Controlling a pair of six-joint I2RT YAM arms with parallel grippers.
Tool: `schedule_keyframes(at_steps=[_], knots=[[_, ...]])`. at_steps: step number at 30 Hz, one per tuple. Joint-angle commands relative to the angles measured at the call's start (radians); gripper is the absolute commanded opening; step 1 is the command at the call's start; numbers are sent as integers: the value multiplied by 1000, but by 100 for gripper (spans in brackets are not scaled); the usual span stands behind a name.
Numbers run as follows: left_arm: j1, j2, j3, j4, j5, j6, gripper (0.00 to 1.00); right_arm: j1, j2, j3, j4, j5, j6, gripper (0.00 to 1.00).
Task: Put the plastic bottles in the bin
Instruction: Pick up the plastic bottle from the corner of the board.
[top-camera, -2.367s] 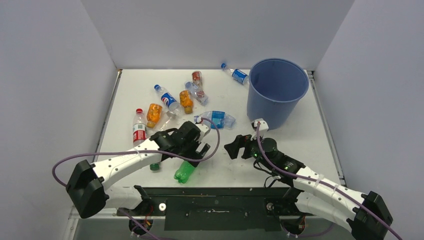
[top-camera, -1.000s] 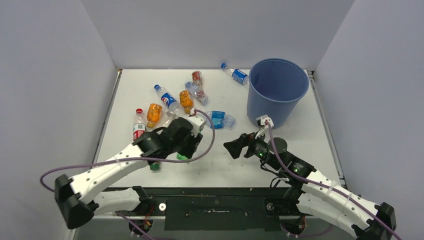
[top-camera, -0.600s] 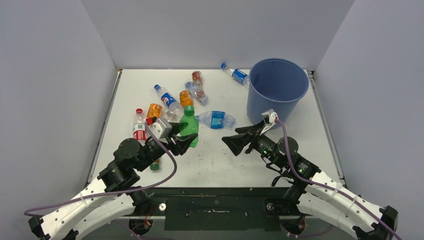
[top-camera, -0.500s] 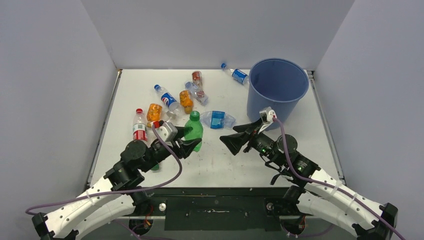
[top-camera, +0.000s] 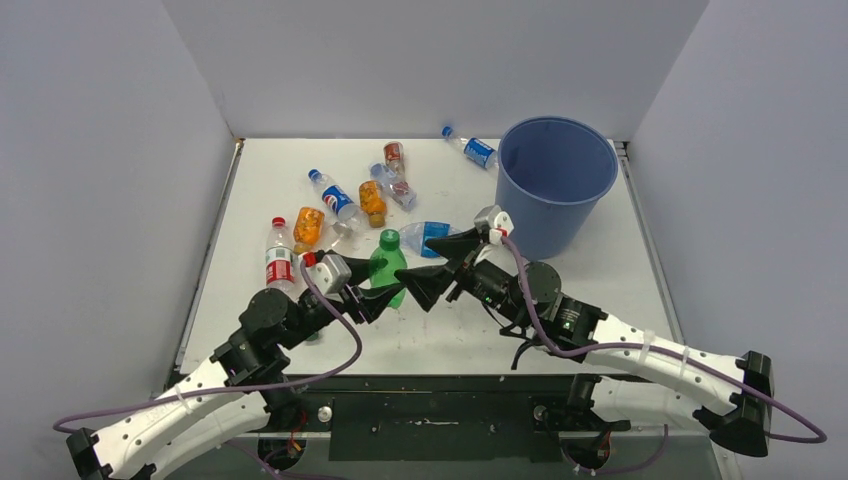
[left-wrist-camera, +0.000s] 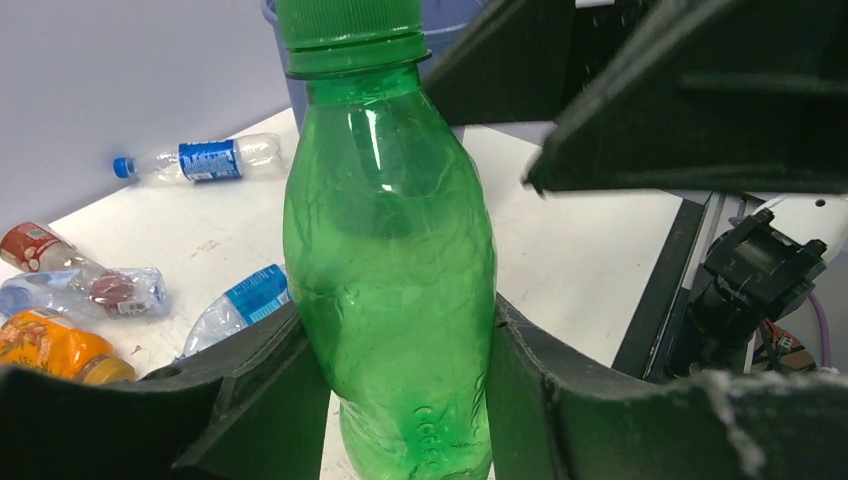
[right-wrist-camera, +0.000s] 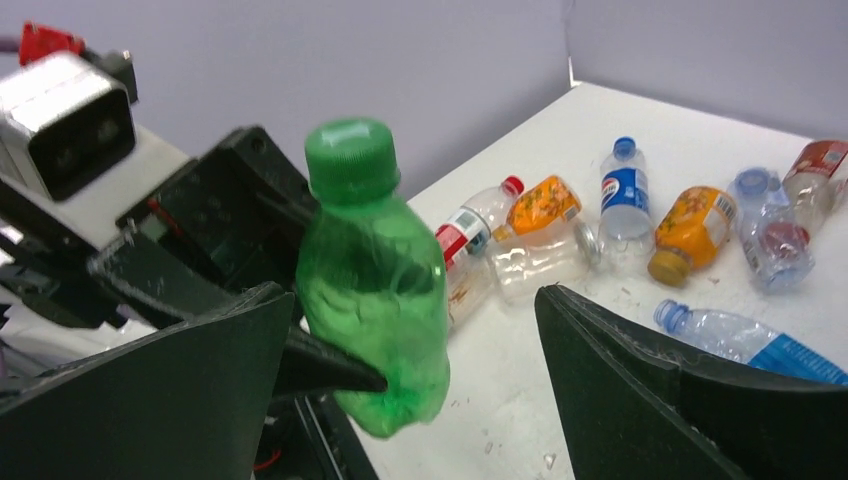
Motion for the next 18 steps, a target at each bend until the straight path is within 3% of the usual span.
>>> schedule_keyframes(at_steps=[1,4,12,14,18], knots=[[-1,10,42,34,21,22,32,8,54,122,86,60,-41,97],[0,18,46,31,23,23,32,11,85,148,85,61,-52,100],[-1,24,55,12,30,34,32,12,185,235,-2,52,-27,73],[-3,22,54,10,23,38,32,14,190,231,-2,54,-17,65],[-5,25,55,6,20,39,32,14,202,233,-7,54,4,37]])
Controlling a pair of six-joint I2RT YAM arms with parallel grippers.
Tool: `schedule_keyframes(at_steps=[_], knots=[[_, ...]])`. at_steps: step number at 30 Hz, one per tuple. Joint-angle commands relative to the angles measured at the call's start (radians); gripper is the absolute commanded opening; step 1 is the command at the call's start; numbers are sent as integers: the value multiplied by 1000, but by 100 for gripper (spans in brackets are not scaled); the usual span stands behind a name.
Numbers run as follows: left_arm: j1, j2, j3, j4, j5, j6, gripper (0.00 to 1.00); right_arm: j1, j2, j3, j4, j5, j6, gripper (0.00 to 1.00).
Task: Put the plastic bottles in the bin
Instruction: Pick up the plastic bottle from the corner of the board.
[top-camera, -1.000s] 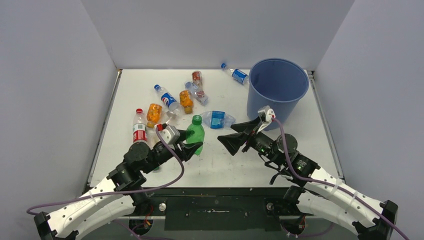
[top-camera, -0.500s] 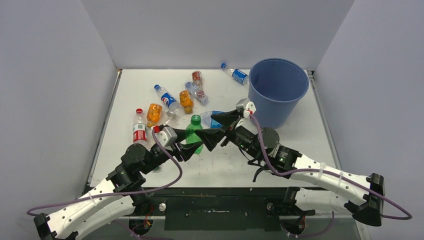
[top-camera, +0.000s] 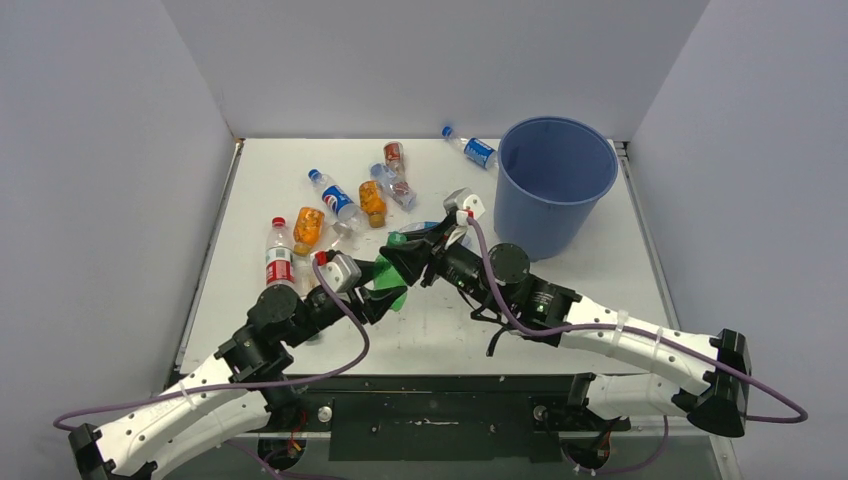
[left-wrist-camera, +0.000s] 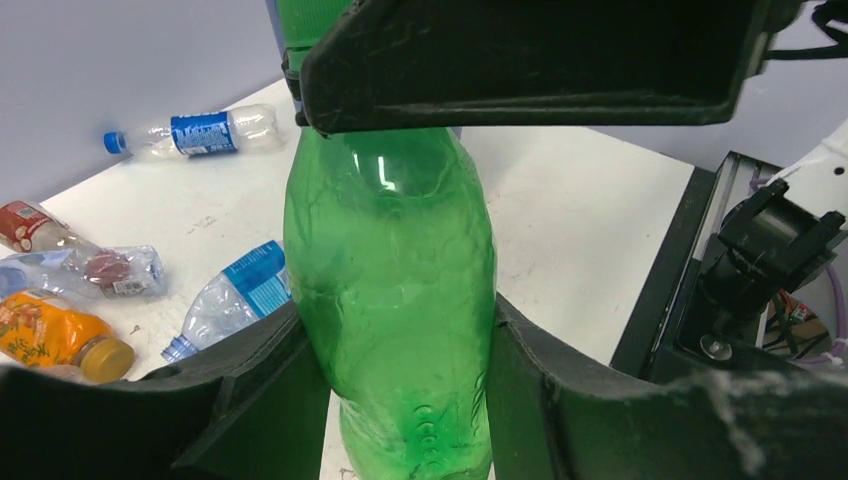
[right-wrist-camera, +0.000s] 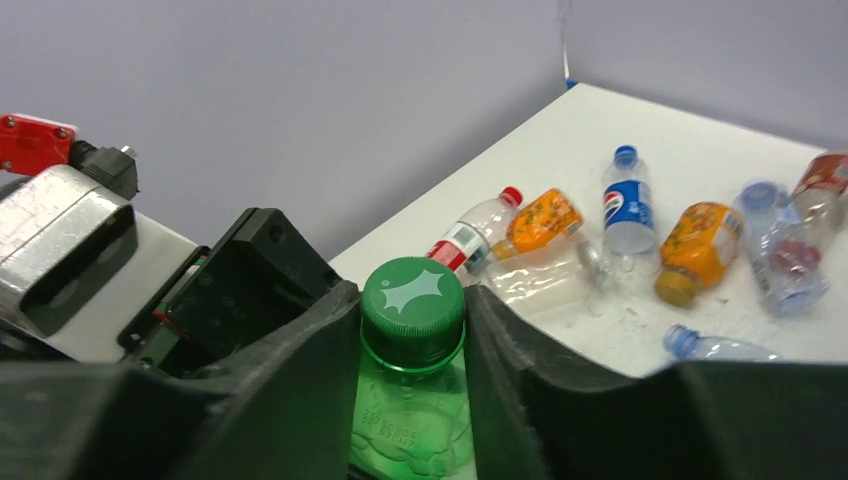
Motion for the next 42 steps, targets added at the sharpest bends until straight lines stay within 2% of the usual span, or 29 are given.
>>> schedule_keyframes(at_steps=[1,3,5,7,8,9,11,14,19,30,31,33,34,39,42], knots=[[-7,-7,53,30,3,17,32,8,3,37,10,5,22,30],[-11,-5,53,26,-1,19,34,9,4,33,14,-9,21,7],[-15,-1,56,18,-3,18,50,9,6,29,16,-30,22,5],[-18,3,56,14,-3,7,80,9,2,25,17,-43,22,5],[-20,5,55,13,7,5,90,9,-3,21,24,-47,21,5],[-23,10,54,13,17,5,95,9,-14,15,36,-49,21,5],[-29,26,61,7,37,5,97,9,-39,3,63,-53,20,5],[-33,56,83,-21,57,6,92,9,-60,-5,89,-53,23,5],[-33,90,109,-59,75,9,72,9,-83,-18,129,-52,33,5],[-42,66,103,-49,66,15,40,9,-110,-20,92,-31,30,5],[-43,63,102,-48,65,16,36,9,-109,-18,85,-29,32,9],[-46,60,99,-45,66,19,32,9,-107,-19,76,-23,37,29],[-48,59,98,-44,65,19,30,9,-107,-20,76,-22,41,35],[-51,59,98,-41,63,20,25,9,-80,-15,81,-21,64,52],[-55,56,97,-41,59,23,23,9,-70,-13,81,-16,74,53]])
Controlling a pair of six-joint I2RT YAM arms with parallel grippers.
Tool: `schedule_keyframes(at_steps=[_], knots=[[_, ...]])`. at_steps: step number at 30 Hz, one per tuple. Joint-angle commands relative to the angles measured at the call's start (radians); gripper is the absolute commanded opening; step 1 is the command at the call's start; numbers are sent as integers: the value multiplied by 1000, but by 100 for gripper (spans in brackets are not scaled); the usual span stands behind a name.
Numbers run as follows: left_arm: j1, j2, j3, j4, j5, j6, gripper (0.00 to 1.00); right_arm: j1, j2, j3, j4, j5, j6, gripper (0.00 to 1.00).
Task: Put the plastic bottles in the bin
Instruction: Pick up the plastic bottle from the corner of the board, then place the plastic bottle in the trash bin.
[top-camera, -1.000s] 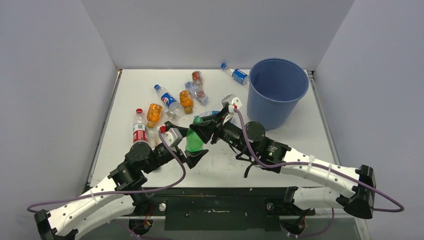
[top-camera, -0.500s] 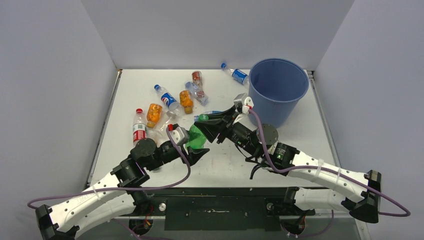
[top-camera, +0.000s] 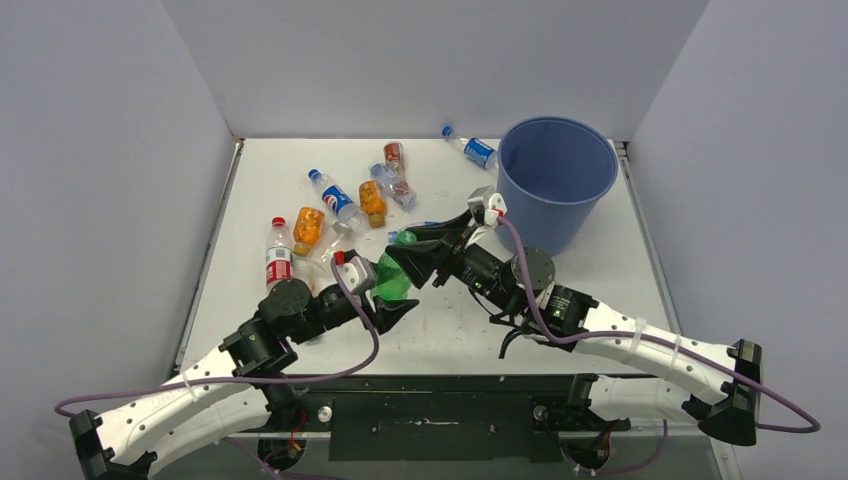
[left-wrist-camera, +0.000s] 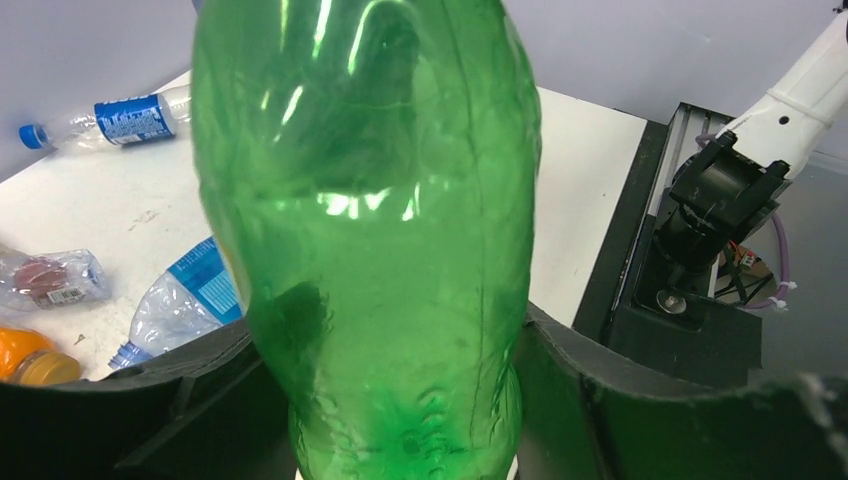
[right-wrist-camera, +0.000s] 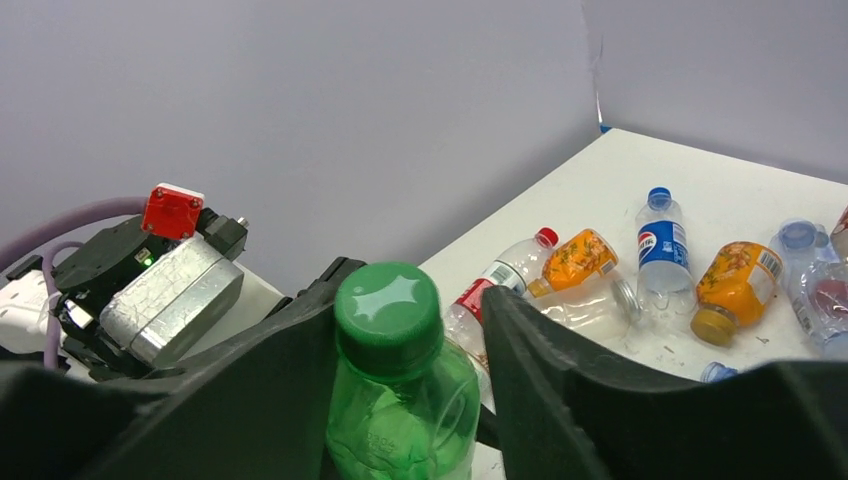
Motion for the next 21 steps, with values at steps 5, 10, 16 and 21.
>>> schedule_keyframes(at_steps=[5,10,16,21], knots=[[-15,-19,38,33,-5,16,25,1,26,26,7,10,25,6],[-27,-37,30,34,-88,1,98,1,-14,80,-95,61,-46,5],[-52,-94,-1,71,-236,0,96,1,-12,429,-444,387,-298,5],[-53,-131,-25,101,-305,0,96,-15,53,621,-395,852,-534,5]])
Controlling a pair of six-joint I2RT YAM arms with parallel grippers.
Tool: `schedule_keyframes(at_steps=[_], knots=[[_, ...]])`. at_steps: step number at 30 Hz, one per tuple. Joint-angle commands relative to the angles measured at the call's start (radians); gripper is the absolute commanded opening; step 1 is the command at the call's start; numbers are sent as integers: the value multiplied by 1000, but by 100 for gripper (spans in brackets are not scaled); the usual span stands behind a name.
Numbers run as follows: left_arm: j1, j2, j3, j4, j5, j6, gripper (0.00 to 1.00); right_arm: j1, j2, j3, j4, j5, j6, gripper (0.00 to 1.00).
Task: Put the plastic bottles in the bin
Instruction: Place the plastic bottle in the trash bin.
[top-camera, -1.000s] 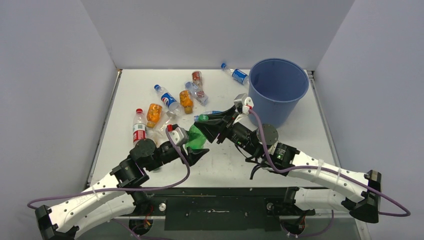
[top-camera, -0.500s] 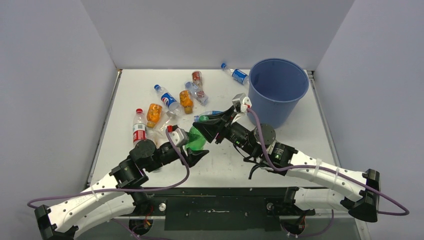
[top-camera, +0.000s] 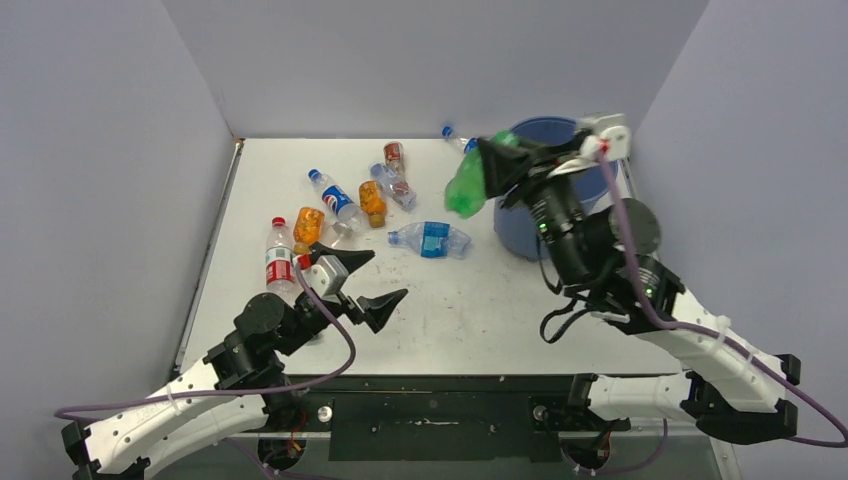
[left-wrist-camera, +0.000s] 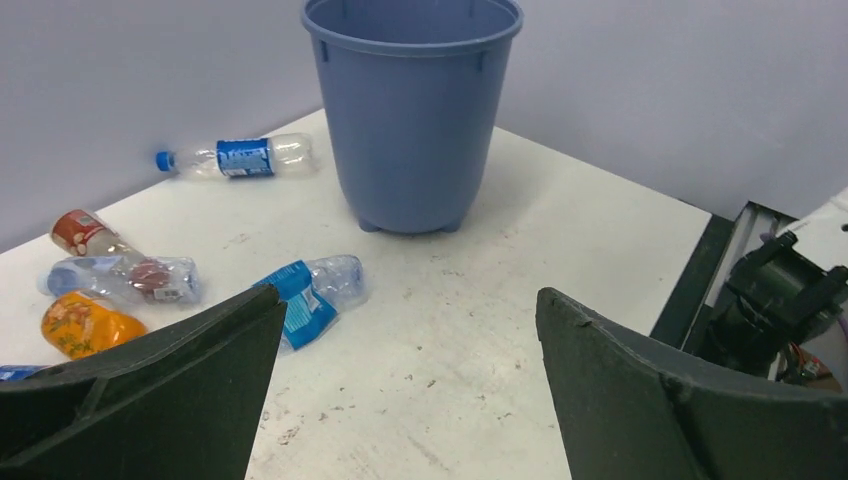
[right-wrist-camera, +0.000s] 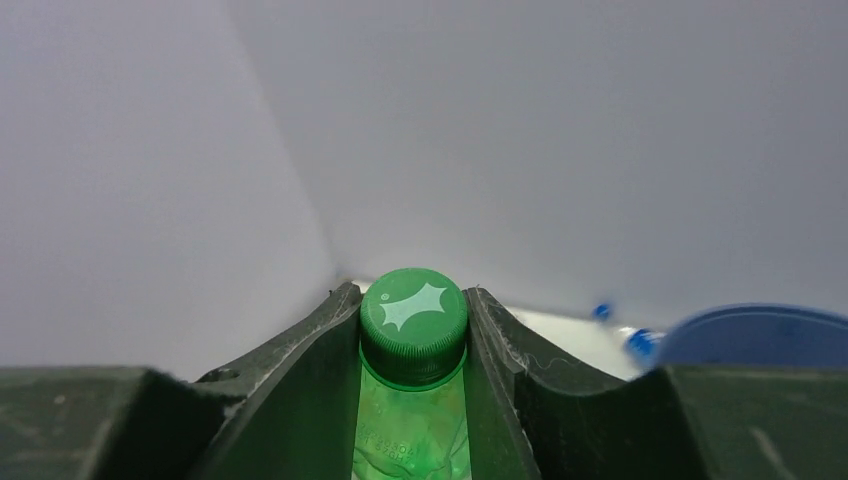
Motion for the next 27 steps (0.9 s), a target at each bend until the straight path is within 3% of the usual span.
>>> schedule_keyframes(at_steps=[1,4,7,11,17,22,25,27], knots=[[-4,-28,-12,82,-104,4,96,-36,44,112,74,477,-295,5],[-5,-25,-15,83,-132,8,96,-229,85,117,141,461,-295,5],[-5,-9,-9,74,-161,7,96,-482,143,155,50,291,-93,5],[-5,-2,-4,64,-213,-14,96,-717,159,31,202,133,78,5],[-6,3,18,23,-287,-53,96,-873,320,54,144,62,154,5],[-5,23,53,-21,-274,-85,96,-908,289,-136,241,-20,169,5],[-6,30,53,-26,-271,-74,96,-925,319,-144,180,-54,185,6],[-5,32,52,-29,-284,-72,96,-933,330,-152,158,-73,191,12]])
